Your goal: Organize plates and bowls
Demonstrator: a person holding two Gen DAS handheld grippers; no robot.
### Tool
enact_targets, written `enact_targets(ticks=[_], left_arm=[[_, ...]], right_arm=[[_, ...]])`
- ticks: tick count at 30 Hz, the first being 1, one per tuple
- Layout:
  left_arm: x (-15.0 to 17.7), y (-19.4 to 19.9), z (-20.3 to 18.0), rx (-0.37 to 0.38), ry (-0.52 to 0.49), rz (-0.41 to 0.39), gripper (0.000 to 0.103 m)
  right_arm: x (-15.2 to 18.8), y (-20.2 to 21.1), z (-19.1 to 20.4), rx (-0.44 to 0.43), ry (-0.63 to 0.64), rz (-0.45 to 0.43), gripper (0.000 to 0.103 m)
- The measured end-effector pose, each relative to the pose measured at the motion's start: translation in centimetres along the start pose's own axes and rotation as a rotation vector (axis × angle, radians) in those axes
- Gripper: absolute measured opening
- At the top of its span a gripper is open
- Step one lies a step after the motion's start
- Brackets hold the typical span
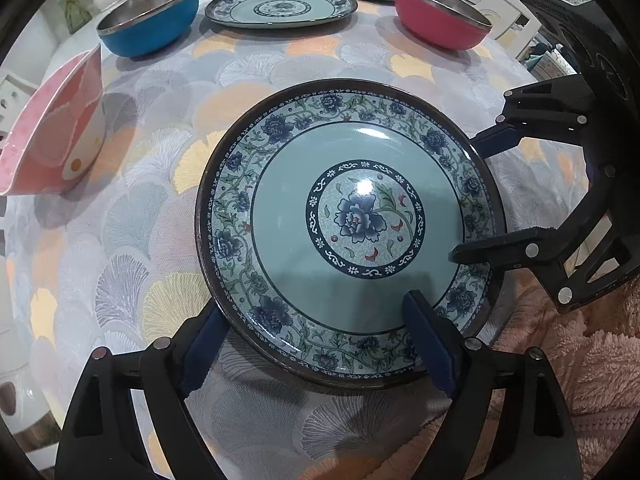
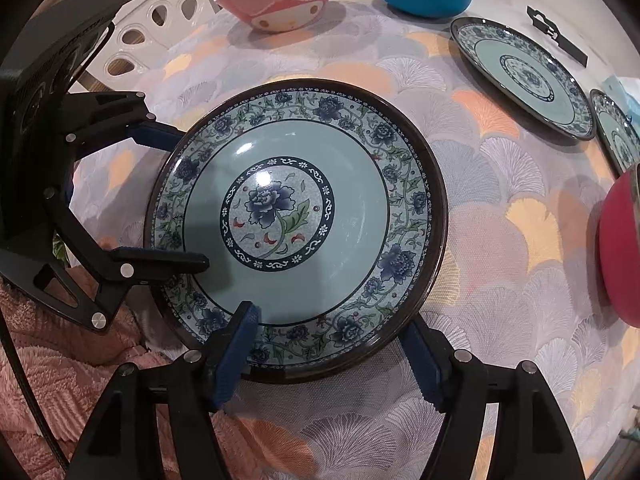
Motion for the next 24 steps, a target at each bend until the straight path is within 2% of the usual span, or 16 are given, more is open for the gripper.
enact_targets(ticks=[19, 24], left_arm=[[-0.2, -0.7, -0.7, -0.011, 0.010, 0.009, 0.095], [-0.2, -1.1, -1.0, -0.013, 0.003, 0.015, 0.102]], right_arm=[[0.5, 0.5, -0.2, -0.004, 0.008, -0.003, 0.073], [0.3, 0.4, 0.3, -0.009, 0.029, -0.002, 0.081]])
Point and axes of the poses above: each gripper's, at about its wrist camera, not at the fingertips, and y roughly against the way its jaws point, z to its left, x to its underside, the point moved 9 cm from there along -y, roughly the way its jaws point, and after that the axes turned 8 degrees about y, right-handed, at the moved point
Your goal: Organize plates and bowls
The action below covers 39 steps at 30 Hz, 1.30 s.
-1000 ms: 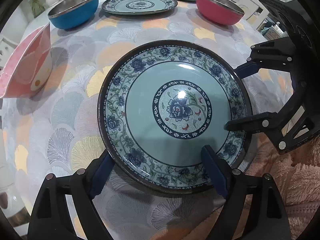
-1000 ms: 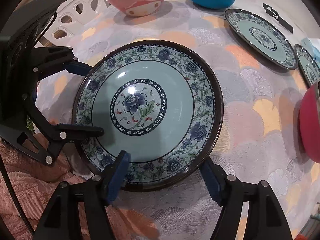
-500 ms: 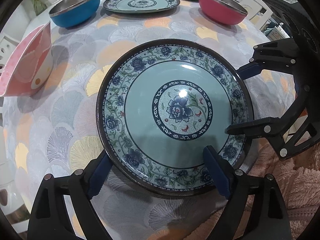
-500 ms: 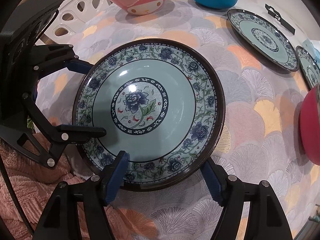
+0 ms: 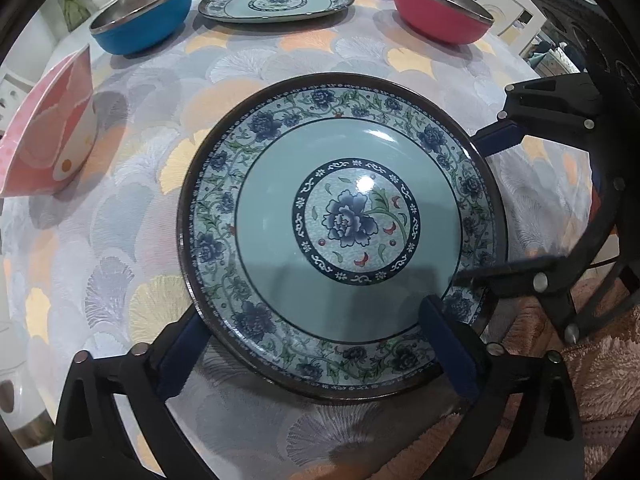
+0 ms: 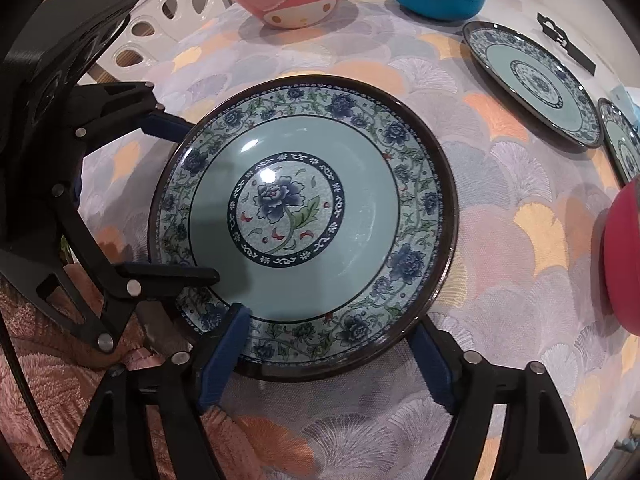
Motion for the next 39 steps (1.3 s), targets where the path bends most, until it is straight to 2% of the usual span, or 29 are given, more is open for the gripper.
enact_targets(ticks=[2, 5, 7, 9, 10, 11, 12, 13, 16, 18, 19, 20, 21, 26, 39], left_arm=[[0.0, -0.1, -0.2, -0.009, -0.009, -0.002, 0.103], [-0.4, 0.2, 0.2, -0.007, 0.003, -0.001, 0.100], [-1.3, 0.8, 1.6, -0.071, 0.036, -0.060, 0.100], [-2.1, 0.9, 3.1, -0.103, 0.091, -0.085, 0.101], [-2.3, 0.6, 3.8, -0.112, 0.116, -0.083, 0.102], [-2.5, 0.2, 4.4, -0.111, 0.142, -0.080, 0.103], [-3.0, -0.1, 5.1, -0.063, 0.186, -0.102, 0.103], [-3.5, -0.1, 5.7, -0.065, 0.216, -0.134, 0.103], [-4.9, -0.1, 7.3, -0.100, 0.286, -0.262, 0.103], [-5.5, -0.1, 7.3, -0.120, 0.287, -0.374, 0.103], [-5.5, -0.1, 7.3, -0.125, 0.282, -0.405, 0.103], [-5.7, 0.0, 7.2, -0.128, 0.279, -0.406, 0.103], [-5.9, 0.0, 7.2, -0.125, 0.281, -0.404, 0.103], [-5.9, 0.0, 7.5, -0.119, 0.283, -0.408, 0.103], [-5.9, 0.0, 7.5, -0.118, 0.283, -0.409, 0.103]], right_arm=[[-0.1, -0.2, 0.3, -0.003, 0.006, 0.000, 0.085], [-0.5, -0.3, 0.4, -0.001, 0.008, 0.002, 0.085], [-1.0, -0.2, -0.2, 0.026, -0.010, -0.020, 0.085], [-1.8, -0.1, -1.5, 0.063, -0.047, -0.050, 0.085], [-2.1, -0.1, -2.2, 0.074, -0.065, -0.062, 0.087], [-2.4, -0.4, -3.0, 0.092, -0.087, -0.070, 0.097], [-2.7, -1.1, -4.1, 0.120, -0.116, -0.062, 0.103], [-3.1, -1.3, -4.7, 0.109, -0.138, -0.080, 0.103], [-4.8, -1.1, -6.8, 0.167, -0.182, -0.219, 0.103], [-5.6, -1.0, -7.5, 0.204, -0.197, -0.303, 0.103], [-5.7, -0.8, -7.7, 0.219, -0.195, -0.342, 0.103], [-5.7, -0.7, -7.7, 0.236, -0.191, -0.399, 0.103], [-5.6, -0.5, -7.8, 0.235, -0.192, -0.404, 0.103], [-4.7, -0.2, -8.0, 0.233, -0.193, -0.411, 0.103], [-5.2, -0.3, -8.1, 0.235, -0.192, -0.411, 0.103]])
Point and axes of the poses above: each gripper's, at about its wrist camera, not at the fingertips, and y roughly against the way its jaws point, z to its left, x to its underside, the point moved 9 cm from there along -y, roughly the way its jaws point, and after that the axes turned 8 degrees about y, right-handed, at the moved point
